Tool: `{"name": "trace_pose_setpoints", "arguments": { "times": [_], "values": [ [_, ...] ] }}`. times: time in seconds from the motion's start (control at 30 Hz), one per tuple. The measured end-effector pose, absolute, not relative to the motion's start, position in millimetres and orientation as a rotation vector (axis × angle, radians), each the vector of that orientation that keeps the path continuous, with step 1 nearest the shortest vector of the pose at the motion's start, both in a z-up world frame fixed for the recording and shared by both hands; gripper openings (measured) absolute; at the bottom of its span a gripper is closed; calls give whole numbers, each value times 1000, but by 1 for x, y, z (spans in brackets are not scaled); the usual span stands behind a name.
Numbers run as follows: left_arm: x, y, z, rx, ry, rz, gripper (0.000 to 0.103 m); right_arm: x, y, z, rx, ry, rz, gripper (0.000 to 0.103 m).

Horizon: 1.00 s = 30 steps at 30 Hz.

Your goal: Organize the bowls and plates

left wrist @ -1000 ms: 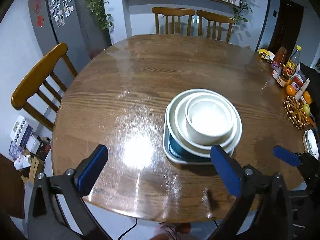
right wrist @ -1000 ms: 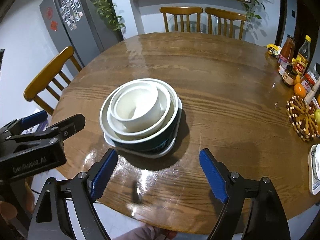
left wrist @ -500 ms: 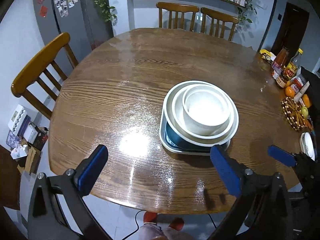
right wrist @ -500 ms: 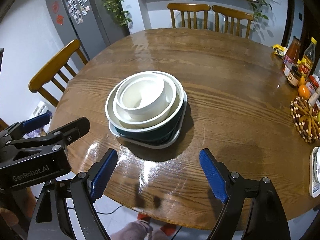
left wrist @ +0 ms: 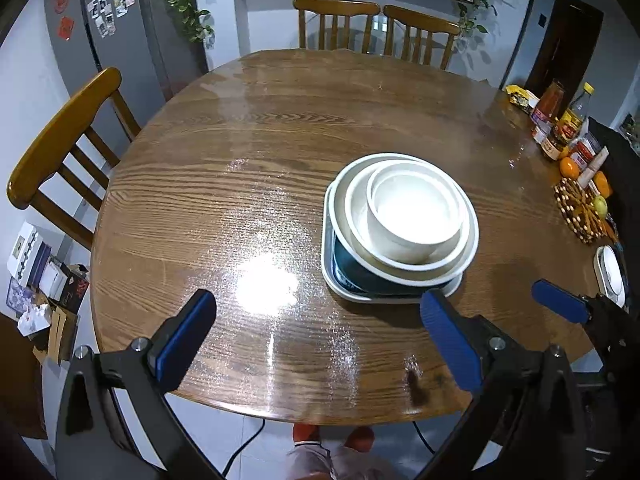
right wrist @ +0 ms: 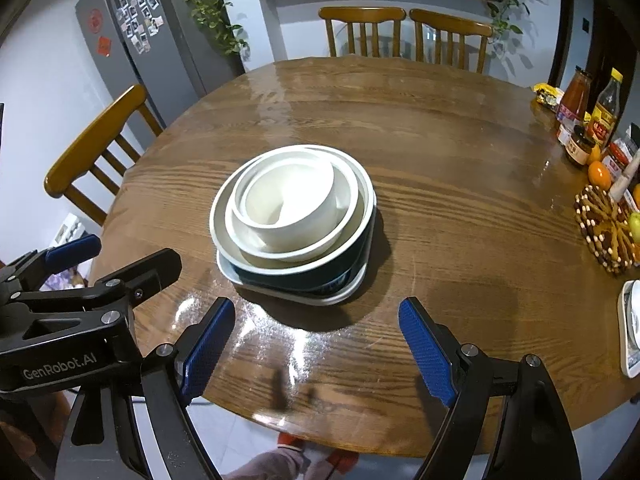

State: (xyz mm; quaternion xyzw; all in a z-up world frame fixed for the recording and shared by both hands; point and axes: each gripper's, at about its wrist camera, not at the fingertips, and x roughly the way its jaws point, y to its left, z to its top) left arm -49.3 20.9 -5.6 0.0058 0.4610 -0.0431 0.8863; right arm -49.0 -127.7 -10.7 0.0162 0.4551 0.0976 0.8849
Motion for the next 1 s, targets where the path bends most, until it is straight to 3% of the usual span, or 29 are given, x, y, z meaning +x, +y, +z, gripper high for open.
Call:
{"name": "trace_pose_setpoints", "arguments": {
  "times": [1.0],
  "values": [
    [-70,30,-5,66,963,-100,102,-74,-129,-5,-10,962,168,85]
  ]
}}
